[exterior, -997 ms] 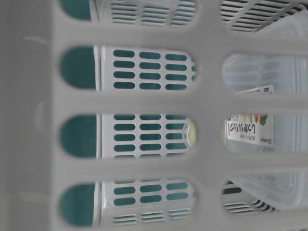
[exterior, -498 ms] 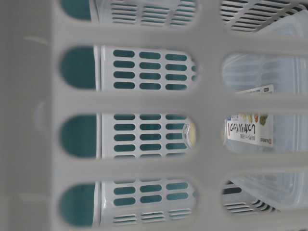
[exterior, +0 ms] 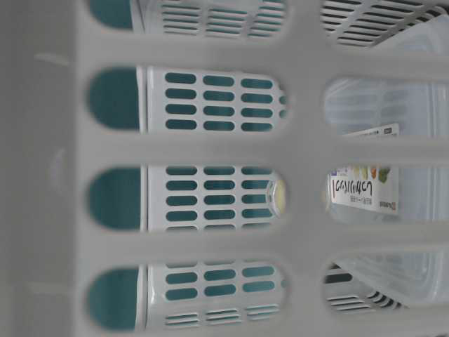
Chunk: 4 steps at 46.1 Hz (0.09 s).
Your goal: Pick up the cellophane tape from the shopping basket with the left arm.
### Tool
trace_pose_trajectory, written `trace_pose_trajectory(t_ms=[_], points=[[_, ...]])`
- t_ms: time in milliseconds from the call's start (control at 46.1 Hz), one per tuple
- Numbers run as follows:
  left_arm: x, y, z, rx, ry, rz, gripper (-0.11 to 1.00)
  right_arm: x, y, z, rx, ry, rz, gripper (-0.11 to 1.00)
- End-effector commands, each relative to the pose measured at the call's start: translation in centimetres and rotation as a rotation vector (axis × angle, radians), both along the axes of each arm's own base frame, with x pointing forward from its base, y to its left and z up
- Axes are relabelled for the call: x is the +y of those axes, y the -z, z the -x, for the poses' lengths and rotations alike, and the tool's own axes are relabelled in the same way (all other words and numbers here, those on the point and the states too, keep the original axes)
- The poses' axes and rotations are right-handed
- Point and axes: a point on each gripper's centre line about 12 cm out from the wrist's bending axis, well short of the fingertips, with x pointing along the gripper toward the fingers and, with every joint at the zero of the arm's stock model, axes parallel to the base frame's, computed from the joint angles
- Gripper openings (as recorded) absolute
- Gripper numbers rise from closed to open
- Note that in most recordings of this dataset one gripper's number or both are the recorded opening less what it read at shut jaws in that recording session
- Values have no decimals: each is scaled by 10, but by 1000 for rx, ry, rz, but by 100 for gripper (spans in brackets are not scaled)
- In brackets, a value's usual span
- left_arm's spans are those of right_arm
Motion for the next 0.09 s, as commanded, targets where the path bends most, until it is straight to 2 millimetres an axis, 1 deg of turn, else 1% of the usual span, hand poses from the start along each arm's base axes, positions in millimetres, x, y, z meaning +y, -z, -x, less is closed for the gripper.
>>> trace_pose_trajectory(t_ms=[0,65], points=[[0,-14,5,-28,-2,0,51,0,-4,-2,-12,-1,-5,75],[0,-13,6,-17,-3,0,51,0,-4,-2,-14,1,-5,75]])
